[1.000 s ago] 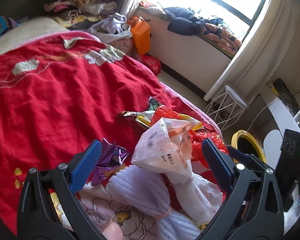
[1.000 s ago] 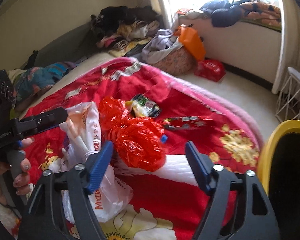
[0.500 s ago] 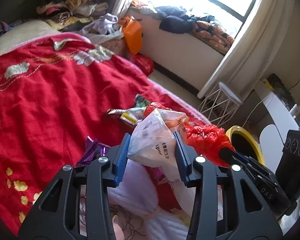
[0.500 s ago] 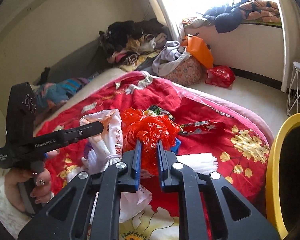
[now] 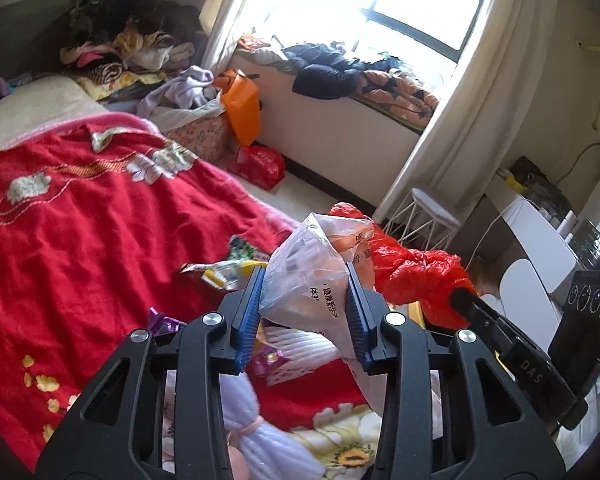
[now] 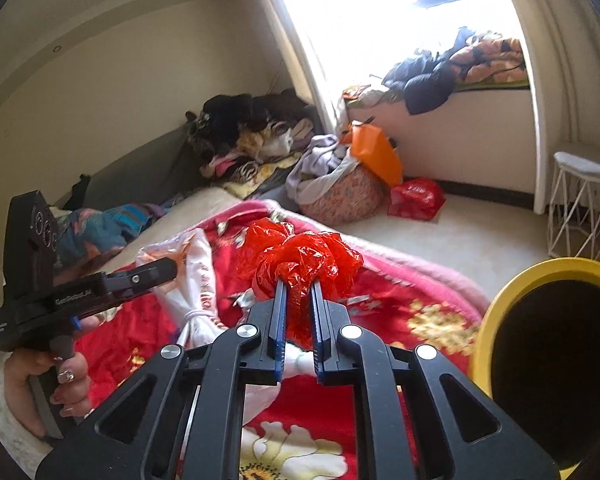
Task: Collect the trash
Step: 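Carry both held bags over the yellow-rimmed trash bin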
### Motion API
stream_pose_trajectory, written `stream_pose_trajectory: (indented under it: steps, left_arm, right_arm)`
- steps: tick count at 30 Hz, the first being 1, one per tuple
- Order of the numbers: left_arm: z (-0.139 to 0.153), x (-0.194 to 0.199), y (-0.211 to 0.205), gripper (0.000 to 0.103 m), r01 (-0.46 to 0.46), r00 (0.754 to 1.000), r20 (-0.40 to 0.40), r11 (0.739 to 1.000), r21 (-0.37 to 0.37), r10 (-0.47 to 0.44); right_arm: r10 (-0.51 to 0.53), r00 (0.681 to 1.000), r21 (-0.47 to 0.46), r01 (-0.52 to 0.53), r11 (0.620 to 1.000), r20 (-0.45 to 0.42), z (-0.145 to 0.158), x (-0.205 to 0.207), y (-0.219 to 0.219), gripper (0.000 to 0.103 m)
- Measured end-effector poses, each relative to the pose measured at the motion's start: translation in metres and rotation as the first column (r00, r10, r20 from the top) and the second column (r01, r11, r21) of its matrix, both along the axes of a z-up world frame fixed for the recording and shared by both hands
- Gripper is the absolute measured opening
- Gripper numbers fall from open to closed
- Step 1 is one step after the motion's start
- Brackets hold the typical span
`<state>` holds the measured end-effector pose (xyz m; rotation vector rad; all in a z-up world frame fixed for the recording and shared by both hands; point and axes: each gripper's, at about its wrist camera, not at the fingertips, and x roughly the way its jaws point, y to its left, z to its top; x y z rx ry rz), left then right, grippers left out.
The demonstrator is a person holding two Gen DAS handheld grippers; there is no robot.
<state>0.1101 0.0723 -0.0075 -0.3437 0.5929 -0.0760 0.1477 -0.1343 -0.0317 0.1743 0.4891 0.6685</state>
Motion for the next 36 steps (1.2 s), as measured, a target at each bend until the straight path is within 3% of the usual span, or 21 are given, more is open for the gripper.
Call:
stream_pose_trajectory:
  steps: [9,20,36]
  left_arm:
    - [0.010,-0.001,-0.036,0.031,0.053,0.998,0.020,0.998,0.045,-0.054]
    - [0.013,0.002,-0.069,0.031,0.087,0.996,0.021,0.992,0.092,-0.090]
    - [0.014,0.010,-0.109,0.032,0.102,0.994,0.027,0.985,0.141,-0.107]
  right_arm:
    - [-0.102,0.994,0.000,0.102,0.995,0.044,0.008,-0.007,-0.039,0.010]
    - [-0.226,0.974,0.005,0.226,0.974,0.030,0.010,-0.015,-0.079,0.010]
    - [-0.400,0.916,0.000,0.400,0.916,-0.037,-0.001,-0.019,-0.138,0.010]
